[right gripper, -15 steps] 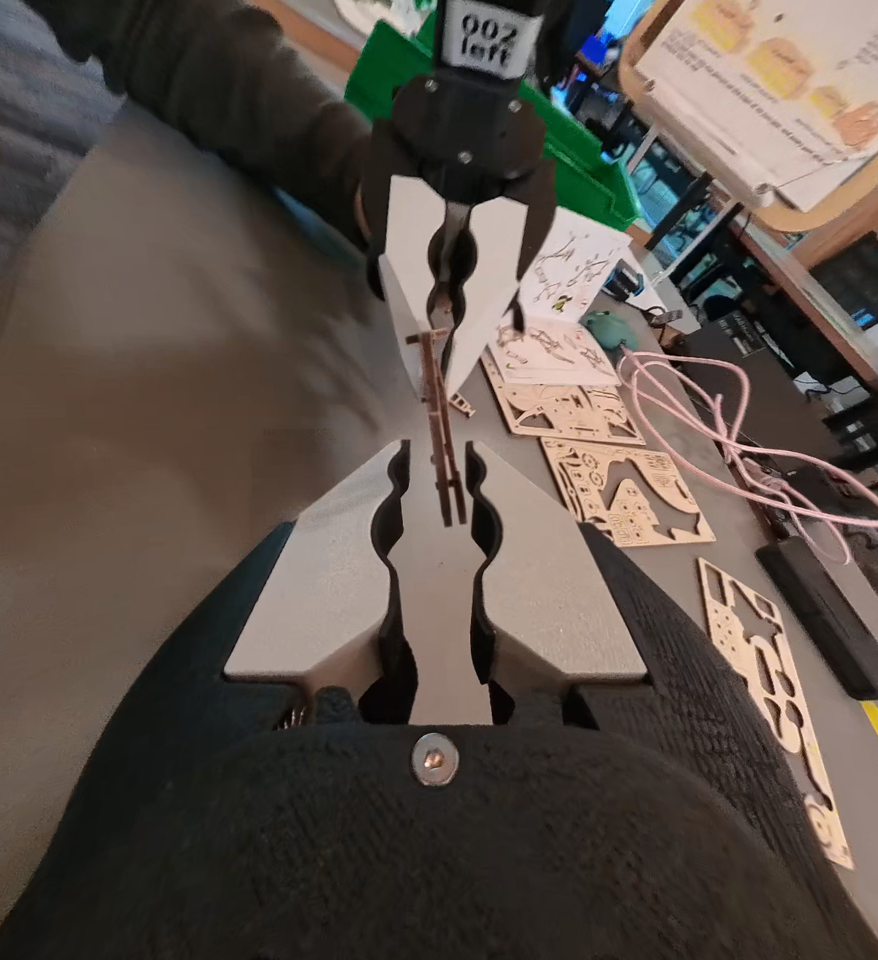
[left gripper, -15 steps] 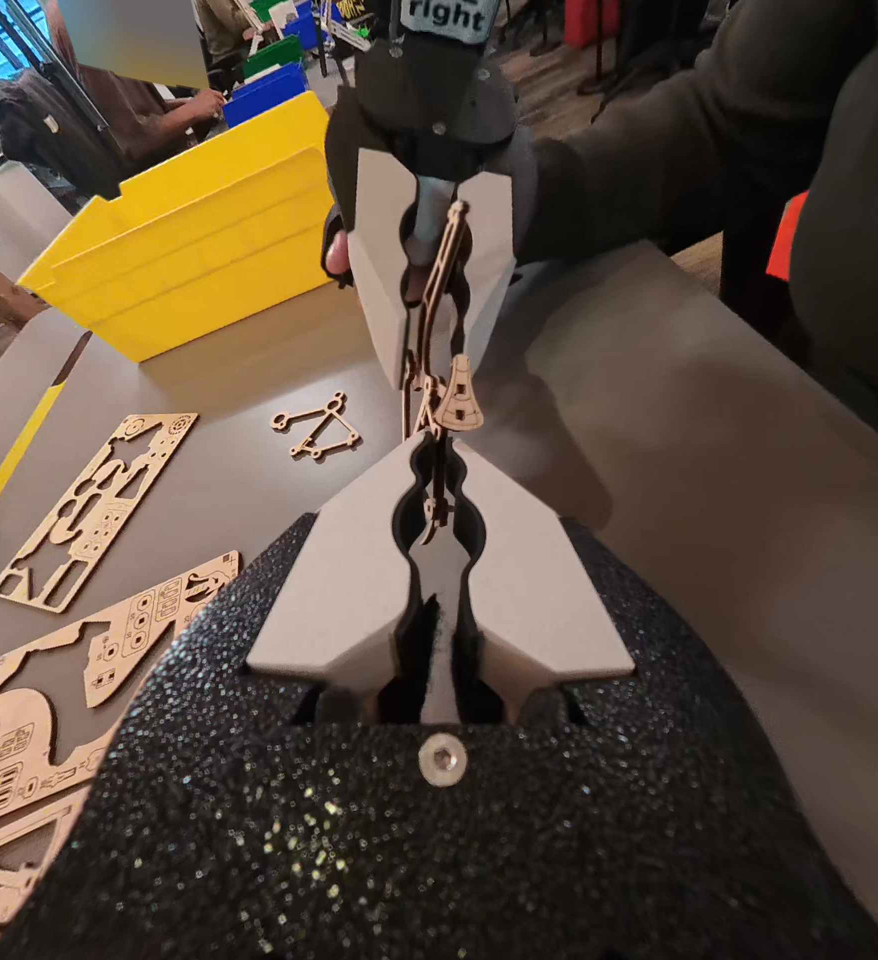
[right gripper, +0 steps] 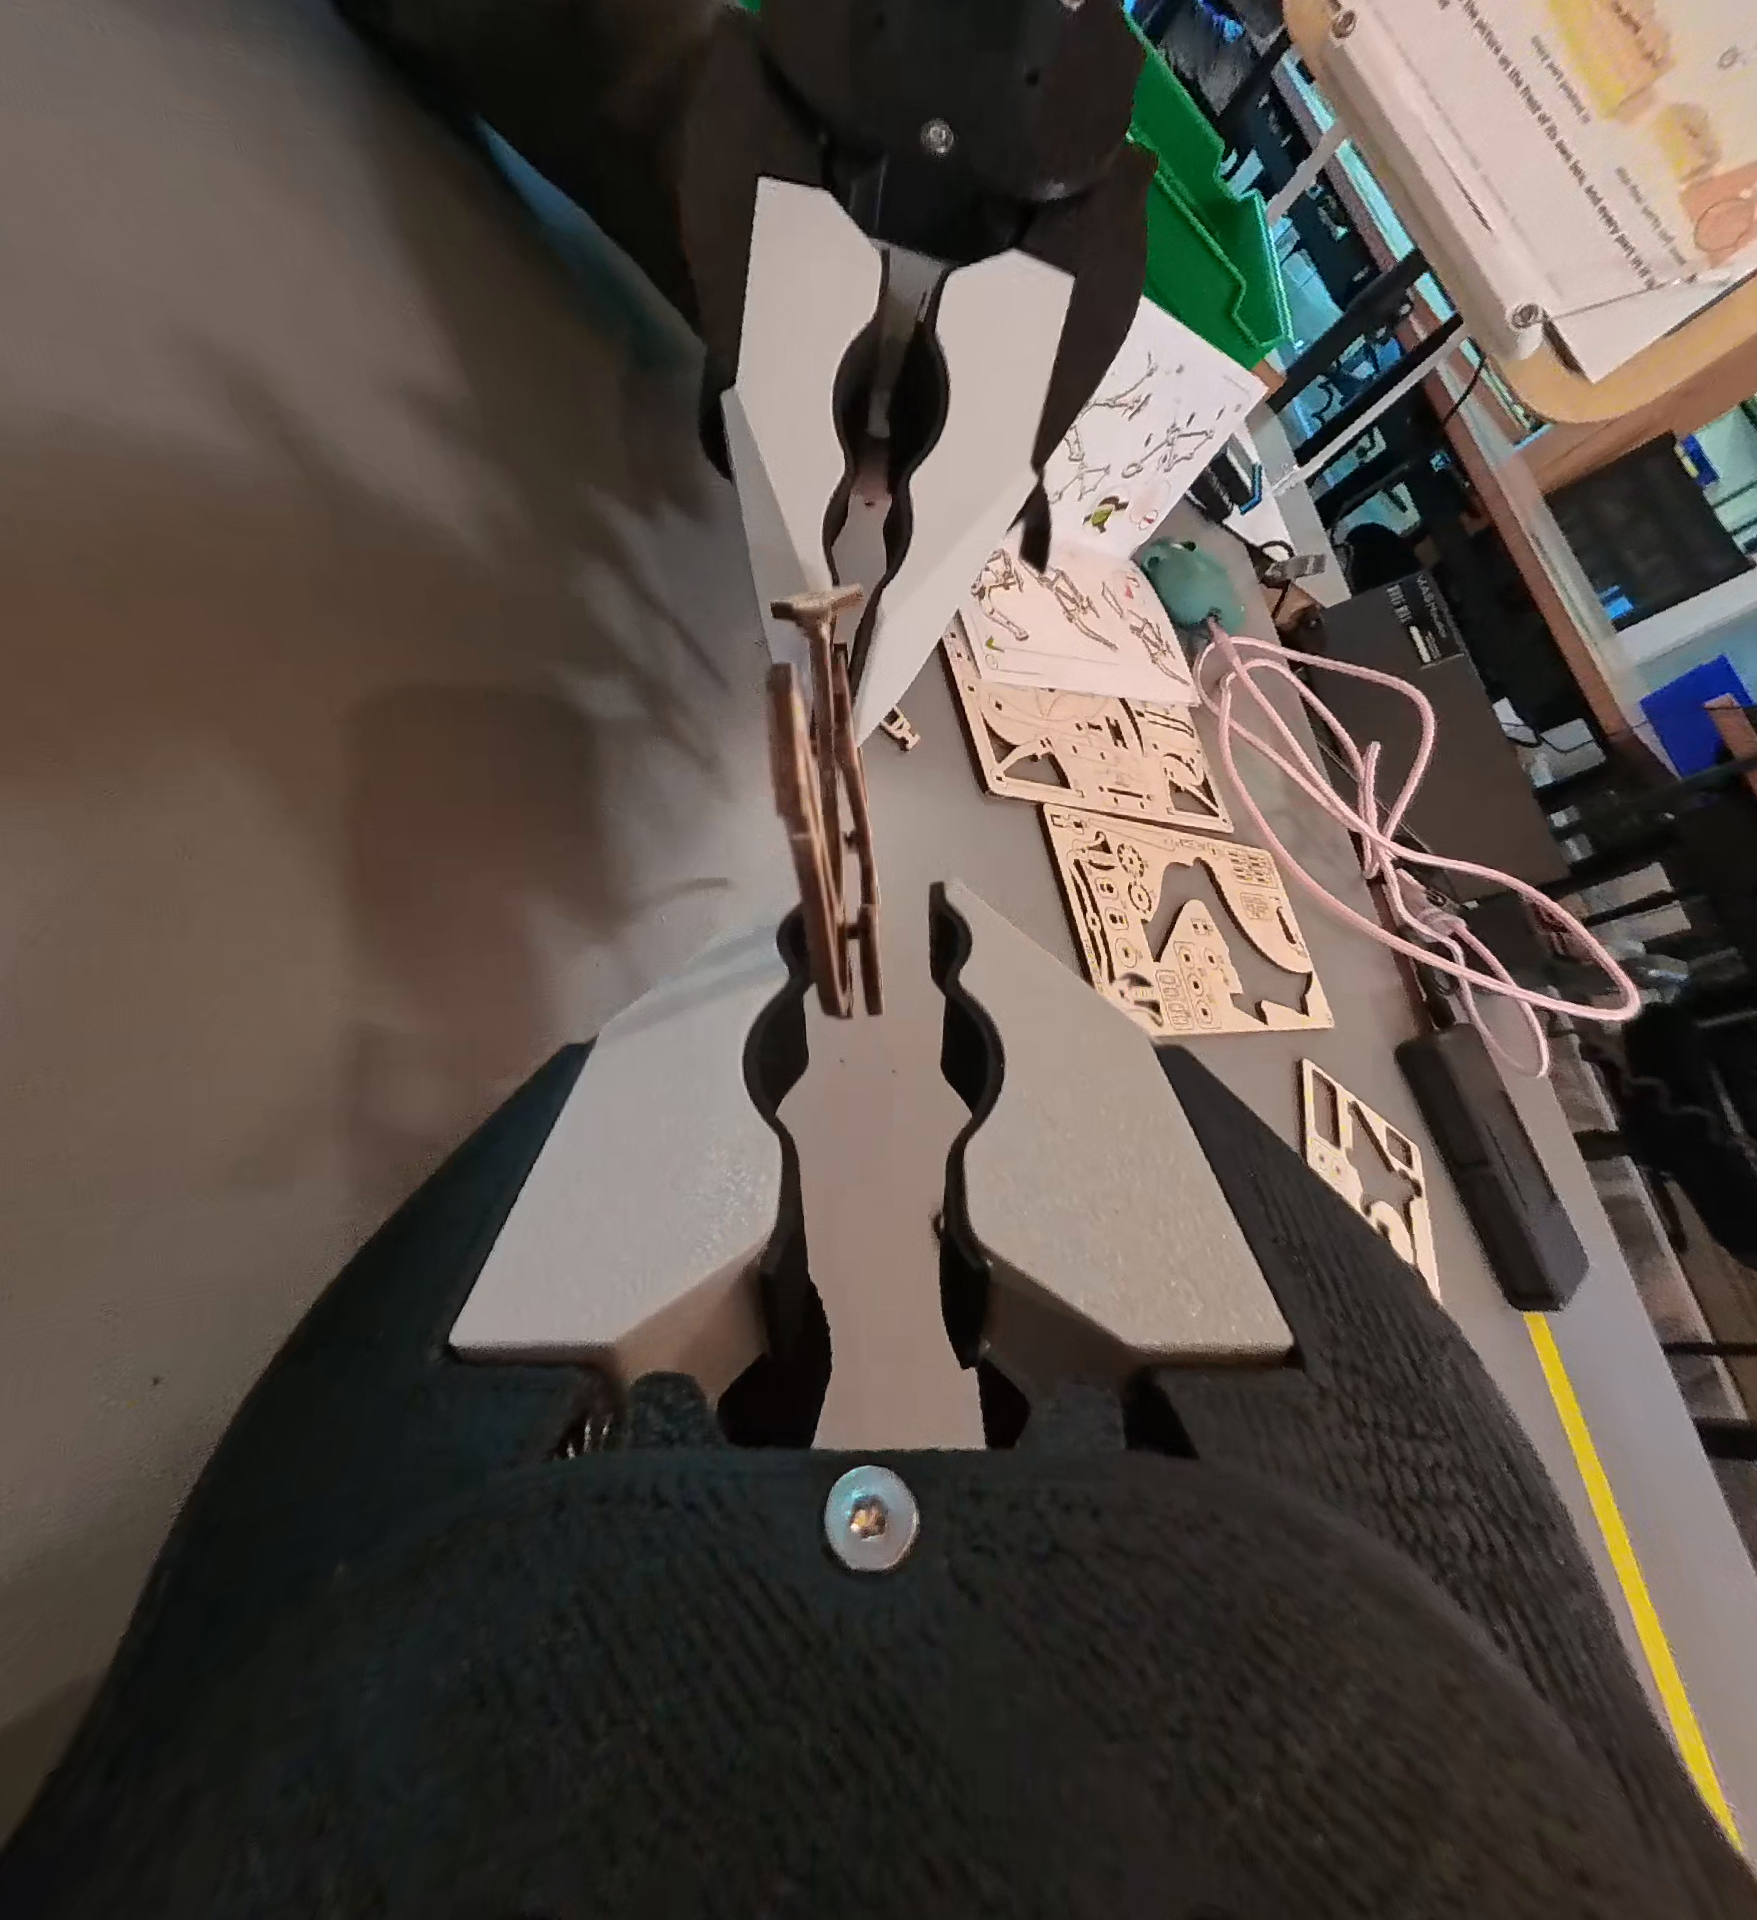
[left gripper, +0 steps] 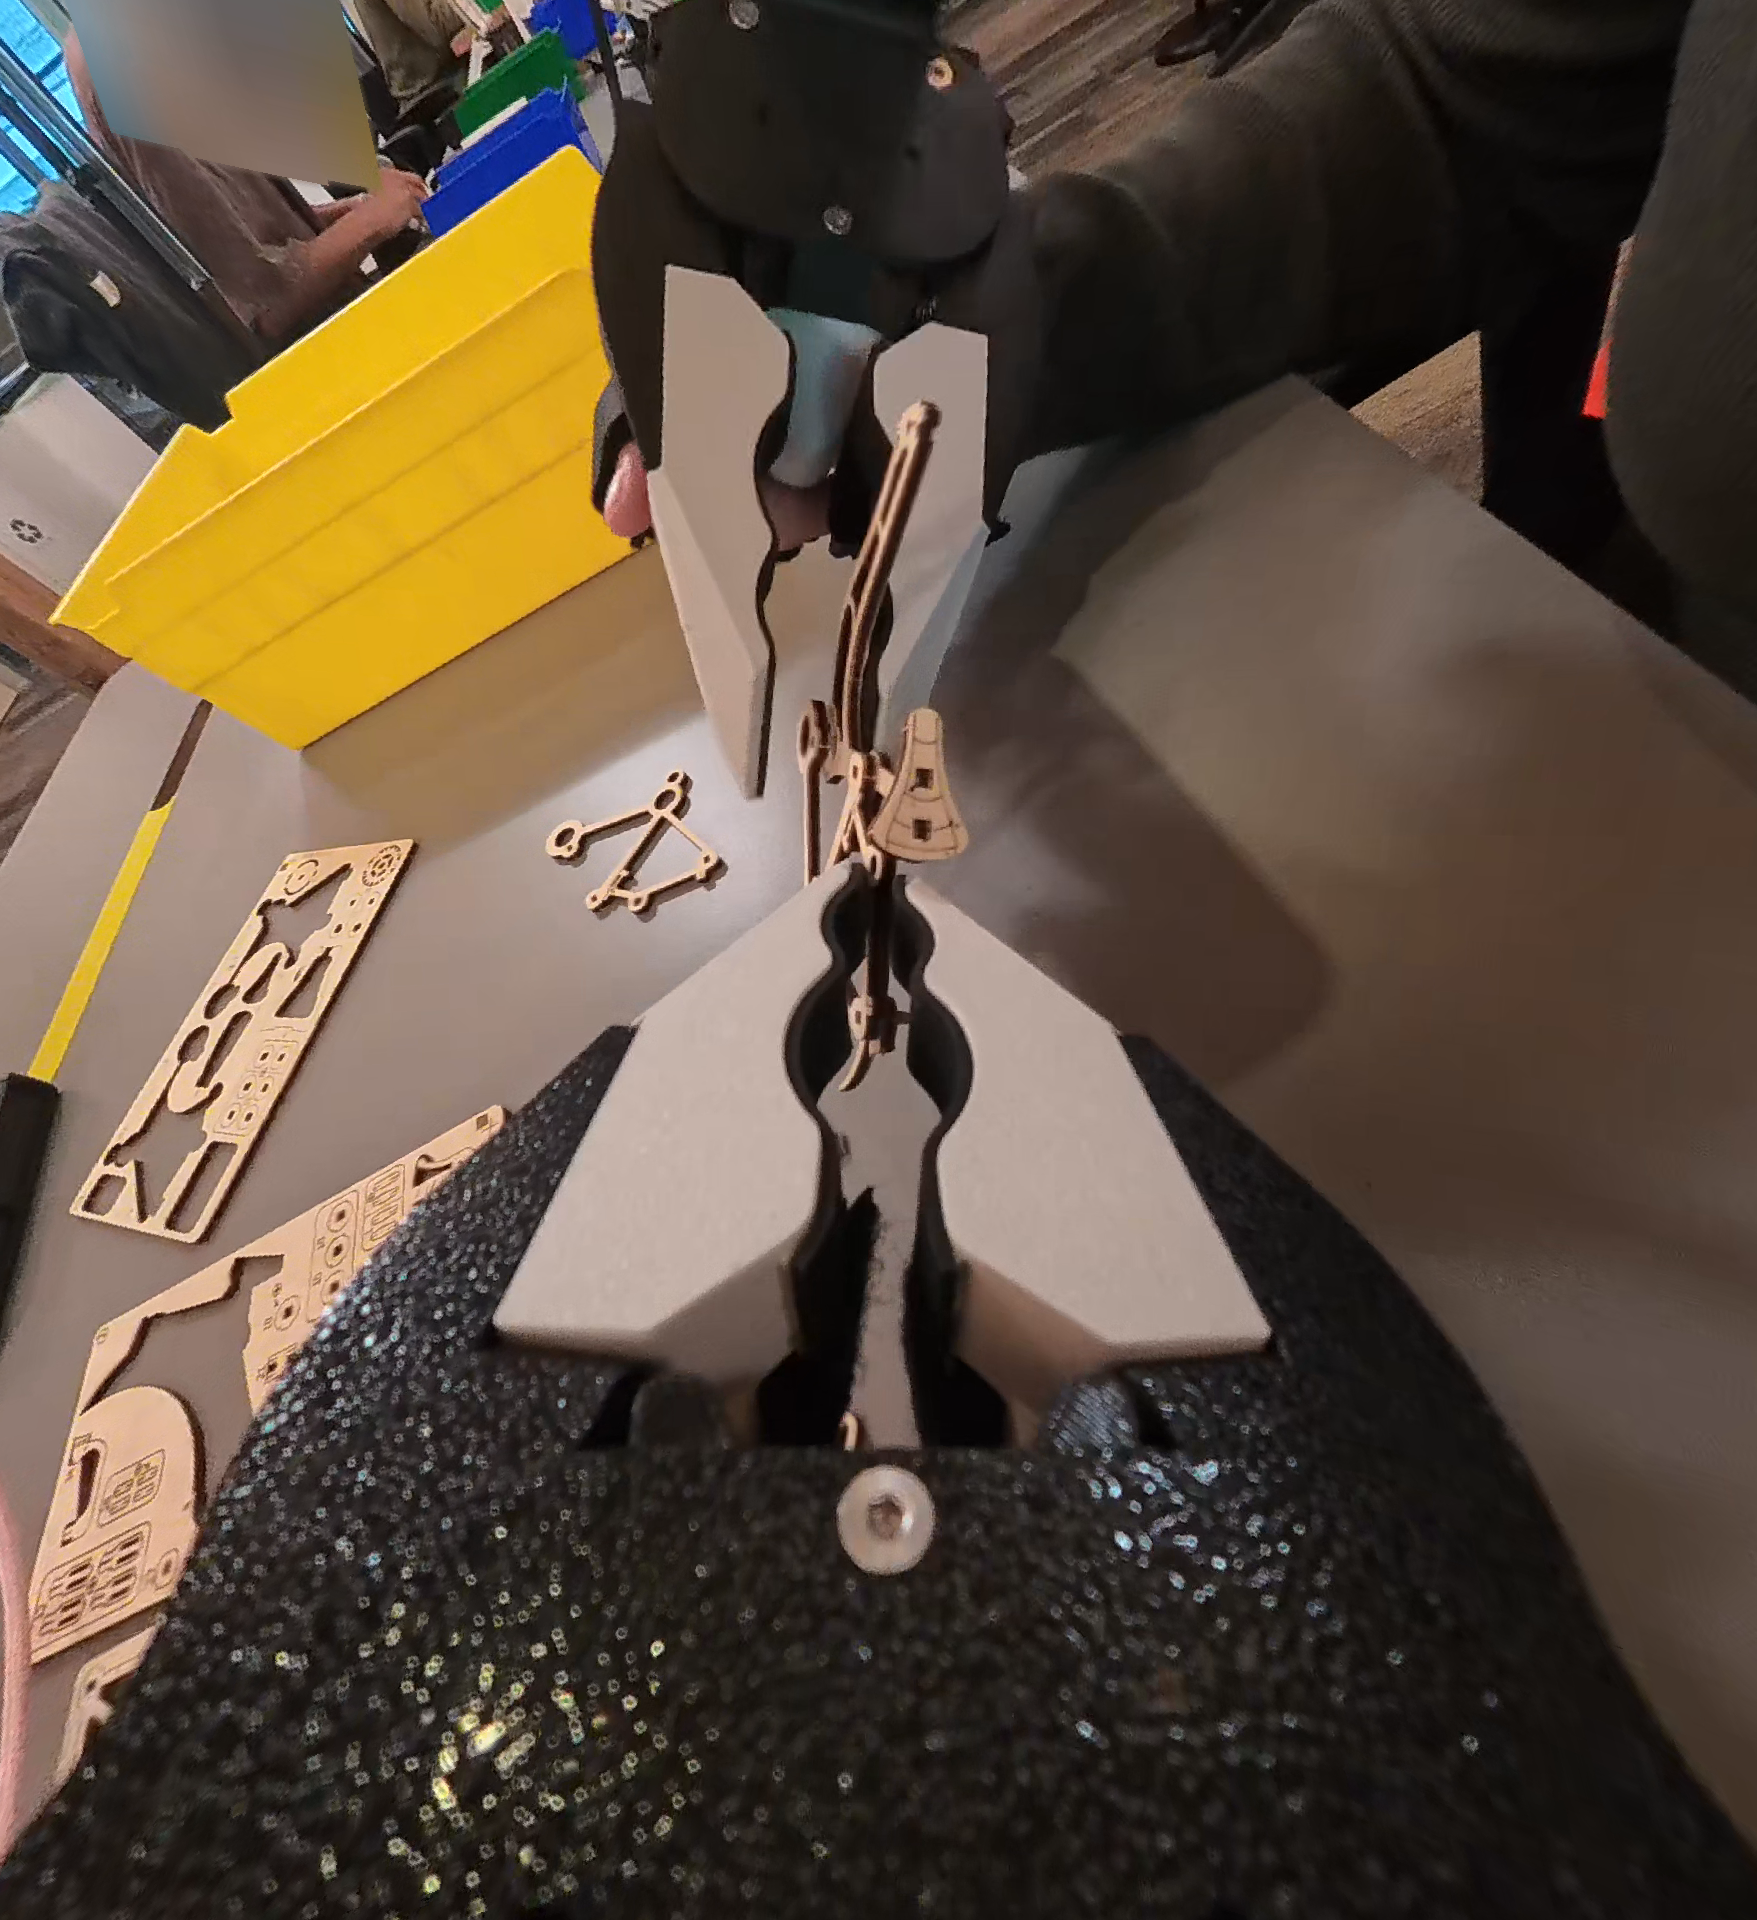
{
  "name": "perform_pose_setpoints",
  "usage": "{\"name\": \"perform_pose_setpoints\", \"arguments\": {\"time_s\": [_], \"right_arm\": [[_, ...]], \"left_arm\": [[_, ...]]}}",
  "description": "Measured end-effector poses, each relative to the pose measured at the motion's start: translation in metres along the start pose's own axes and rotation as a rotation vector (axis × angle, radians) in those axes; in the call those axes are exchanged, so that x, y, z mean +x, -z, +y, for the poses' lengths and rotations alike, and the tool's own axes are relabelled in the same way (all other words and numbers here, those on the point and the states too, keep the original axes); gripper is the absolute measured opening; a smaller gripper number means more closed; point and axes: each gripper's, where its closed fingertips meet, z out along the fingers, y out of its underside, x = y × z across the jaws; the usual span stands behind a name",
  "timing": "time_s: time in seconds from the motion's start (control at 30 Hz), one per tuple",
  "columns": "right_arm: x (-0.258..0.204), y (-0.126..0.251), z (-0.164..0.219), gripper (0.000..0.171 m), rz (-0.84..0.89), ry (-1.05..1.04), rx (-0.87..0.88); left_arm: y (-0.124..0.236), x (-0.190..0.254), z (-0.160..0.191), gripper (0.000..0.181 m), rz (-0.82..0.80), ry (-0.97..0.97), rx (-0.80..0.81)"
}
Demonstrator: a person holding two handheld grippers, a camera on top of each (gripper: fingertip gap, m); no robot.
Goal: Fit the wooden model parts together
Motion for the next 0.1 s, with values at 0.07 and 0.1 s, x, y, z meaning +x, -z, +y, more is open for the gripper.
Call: {"name": "perform_pose_setpoints", "arguments": {"time_s": [0.07, 0.1], "right_arm": [[0.0015, 0.0024, -0.0003, 0.017, 0.004, -0.005, 0.007], [0.0025, 0.0038, -0.0001, 0.016, 0.007, -0.008, 0.009]], "left_arm": [[0.0017, -0.0015, 0.0002, 0.000, -0.007, -0.002, 0.001], [0.0025, -0.0020, -0.0002, 0.000, -0.010, -0.004, 0.005]]}}
